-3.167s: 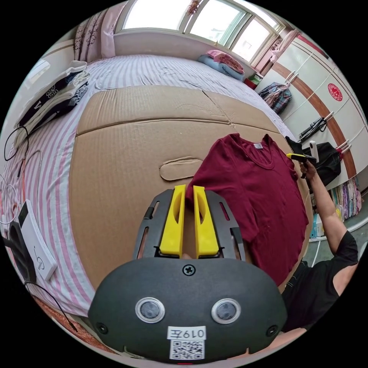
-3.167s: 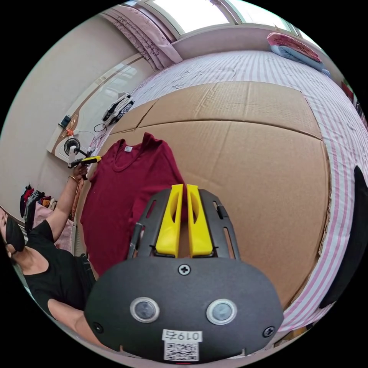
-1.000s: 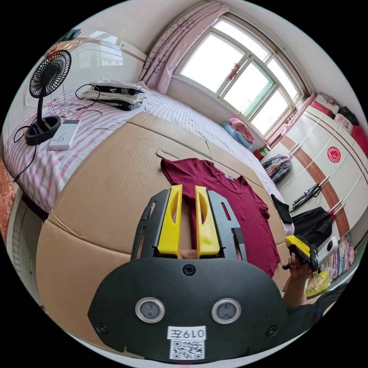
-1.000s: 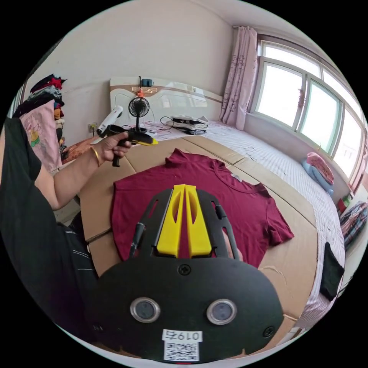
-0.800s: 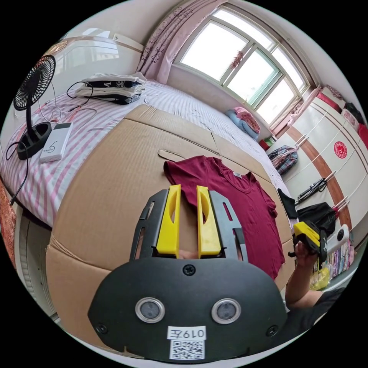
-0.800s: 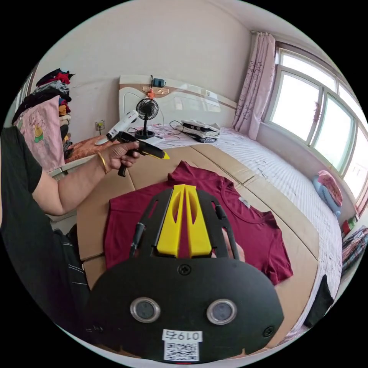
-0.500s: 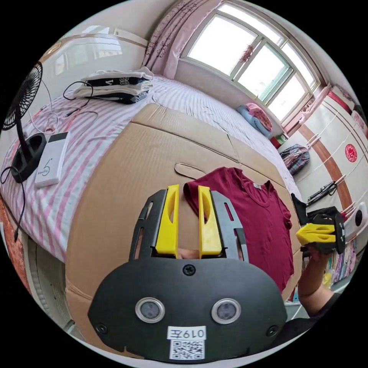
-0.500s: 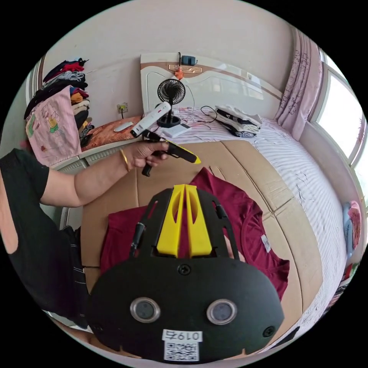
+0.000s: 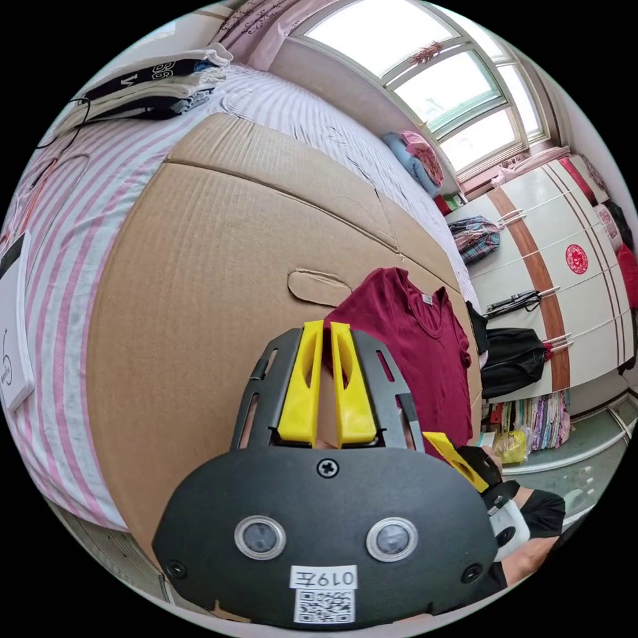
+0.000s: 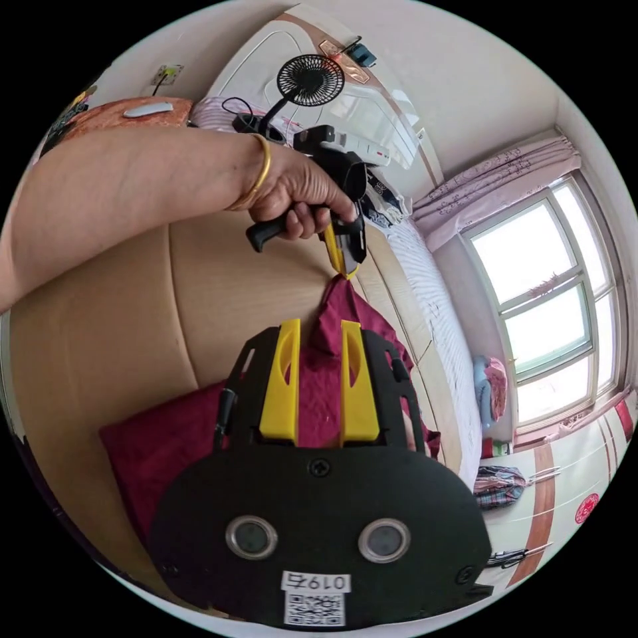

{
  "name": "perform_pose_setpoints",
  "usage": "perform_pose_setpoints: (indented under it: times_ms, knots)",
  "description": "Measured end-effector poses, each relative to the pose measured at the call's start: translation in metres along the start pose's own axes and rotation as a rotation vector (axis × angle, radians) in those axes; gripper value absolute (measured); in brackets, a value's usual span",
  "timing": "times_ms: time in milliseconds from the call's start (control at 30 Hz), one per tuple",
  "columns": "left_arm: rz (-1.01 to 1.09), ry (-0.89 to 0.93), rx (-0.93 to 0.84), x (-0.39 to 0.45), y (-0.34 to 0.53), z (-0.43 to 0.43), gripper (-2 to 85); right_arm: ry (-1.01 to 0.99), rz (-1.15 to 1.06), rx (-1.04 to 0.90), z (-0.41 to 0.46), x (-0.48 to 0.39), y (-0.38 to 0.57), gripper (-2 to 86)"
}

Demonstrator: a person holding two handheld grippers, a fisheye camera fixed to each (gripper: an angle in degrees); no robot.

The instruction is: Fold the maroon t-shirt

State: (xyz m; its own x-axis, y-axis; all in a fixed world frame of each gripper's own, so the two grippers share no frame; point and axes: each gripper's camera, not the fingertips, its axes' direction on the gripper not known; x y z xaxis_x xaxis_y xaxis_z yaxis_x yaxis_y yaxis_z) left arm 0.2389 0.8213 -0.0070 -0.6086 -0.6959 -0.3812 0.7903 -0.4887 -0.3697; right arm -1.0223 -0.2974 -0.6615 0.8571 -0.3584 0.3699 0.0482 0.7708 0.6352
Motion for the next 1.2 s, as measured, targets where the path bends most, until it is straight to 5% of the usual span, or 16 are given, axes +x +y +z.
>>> perform_pose_setpoints:
  times_ms: [200,533,833,1033,1200]
  knots:
    - [0.119,-0.009,0.006,0.022,-0.024,-0.007,1.4,-0.080,0.097,-0.038,0.029,0.017,-0.025,9.3]
    - [0.273,-0.092,-0.006,0.061,-0.044,-0.013,0.9,-0.483,0.331,0.092,0.073,0.114,-0.025,5.0]
    - [0.368,-0.076,-0.014,0.108,-0.058,-0.022,1.0,-0.274,0.280,0.113,0.068,0.093,-0.045,1.9]
    - [0.492,-0.176,-0.074,0.152,-0.059,-0.018,1.0,-0.324,0.351,0.132,0.093,0.144,-0.055,0.7]
    - [0.544,-0.224,-0.094,0.164,-0.056,-0.018,0.9,-0.177,0.066,0.254,0.105,0.198,-0.082,1.5]
